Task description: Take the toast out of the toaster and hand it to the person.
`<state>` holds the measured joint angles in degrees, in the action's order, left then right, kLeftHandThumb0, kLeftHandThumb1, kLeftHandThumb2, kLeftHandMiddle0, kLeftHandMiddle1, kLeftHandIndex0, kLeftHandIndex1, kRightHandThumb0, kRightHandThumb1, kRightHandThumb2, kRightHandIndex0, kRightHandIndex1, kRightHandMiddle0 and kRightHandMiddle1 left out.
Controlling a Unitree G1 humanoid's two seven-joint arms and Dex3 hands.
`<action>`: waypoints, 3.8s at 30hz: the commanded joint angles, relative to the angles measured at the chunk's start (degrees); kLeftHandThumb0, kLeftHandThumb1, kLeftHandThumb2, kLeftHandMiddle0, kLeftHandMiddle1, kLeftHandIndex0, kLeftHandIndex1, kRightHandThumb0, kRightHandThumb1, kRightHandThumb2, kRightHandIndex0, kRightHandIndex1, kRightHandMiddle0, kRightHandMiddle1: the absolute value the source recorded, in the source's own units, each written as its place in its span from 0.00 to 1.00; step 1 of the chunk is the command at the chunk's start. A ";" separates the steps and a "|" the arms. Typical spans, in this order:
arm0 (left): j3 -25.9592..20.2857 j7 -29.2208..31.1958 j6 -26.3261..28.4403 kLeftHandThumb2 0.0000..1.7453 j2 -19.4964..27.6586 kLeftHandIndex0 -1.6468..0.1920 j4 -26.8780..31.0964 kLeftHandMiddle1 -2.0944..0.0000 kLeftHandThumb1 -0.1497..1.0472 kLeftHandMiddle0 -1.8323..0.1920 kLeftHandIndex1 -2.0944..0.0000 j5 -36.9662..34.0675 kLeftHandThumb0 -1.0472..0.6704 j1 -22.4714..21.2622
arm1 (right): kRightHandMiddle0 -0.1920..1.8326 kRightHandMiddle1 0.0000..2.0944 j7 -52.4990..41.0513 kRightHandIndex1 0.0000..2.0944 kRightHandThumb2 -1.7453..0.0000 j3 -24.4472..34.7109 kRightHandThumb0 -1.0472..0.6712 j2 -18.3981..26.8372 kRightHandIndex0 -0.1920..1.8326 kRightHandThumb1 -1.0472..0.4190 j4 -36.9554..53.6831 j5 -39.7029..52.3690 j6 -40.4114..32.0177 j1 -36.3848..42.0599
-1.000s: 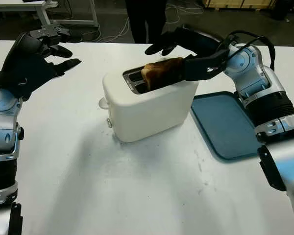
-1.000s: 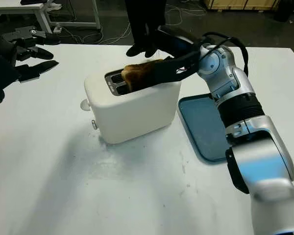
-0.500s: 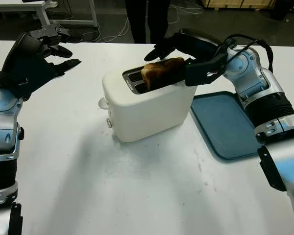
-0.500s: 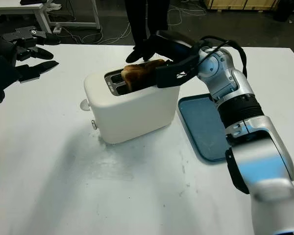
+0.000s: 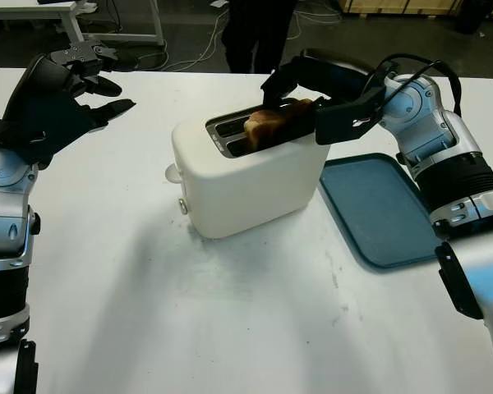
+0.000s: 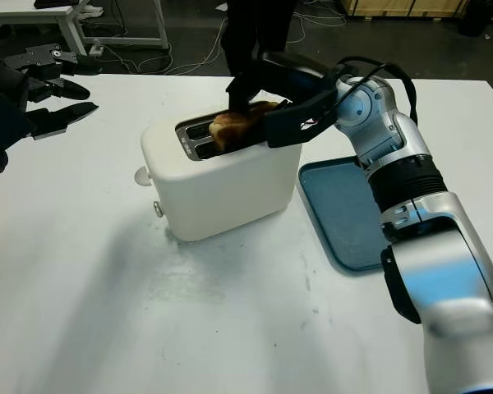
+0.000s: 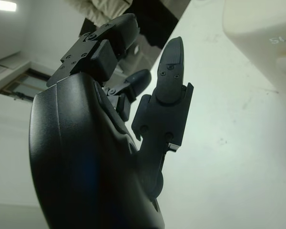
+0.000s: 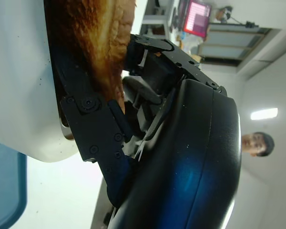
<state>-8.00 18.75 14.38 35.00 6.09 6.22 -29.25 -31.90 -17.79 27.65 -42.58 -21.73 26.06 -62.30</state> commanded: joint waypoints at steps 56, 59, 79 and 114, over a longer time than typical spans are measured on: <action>-0.28 -0.83 0.01 0.08 -0.21 0.63 0.45 0.56 0.89 0.76 0.78 -0.50 0.46 0.87 | 0.48 0.83 25.53 0.83 0.81 26.70 0.42 0.45 0.61 0.09 -27.65 18.40 -12.10 -13.03; -0.42 -0.83 0.43 0.07 -0.30 0.63 0.33 0.56 0.89 0.76 0.78 -0.79 0.46 0.80 | 0.40 0.83 29.24 0.83 0.77 27.21 0.46 -0.57 0.55 0.09 -28.69 18.12 -14.19 -11.30; 0.48 -0.37 -3.11 0.07 0.54 0.62 -1.92 0.55 0.89 0.73 0.77 0.21 0.44 0.08 | 0.27 0.83 35.72 0.83 0.75 27.41 0.53 -4.47 0.45 0.09 -32.28 17.42 -17.90 -3.16; -0.19 -0.57 1.02 0.07 0.03 0.64 0.29 0.56 0.89 0.76 0.78 -0.95 0.44 0.60 | 0.24 0.83 38.29 0.83 0.77 27.66 0.53 -8.36 0.43 0.09 -34.05 15.72 -21.52 -2.50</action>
<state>-7.90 18.34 15.64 34.99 6.17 5.27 -29.05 6.58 9.55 19.56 -76.55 -6.55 4.62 -65.08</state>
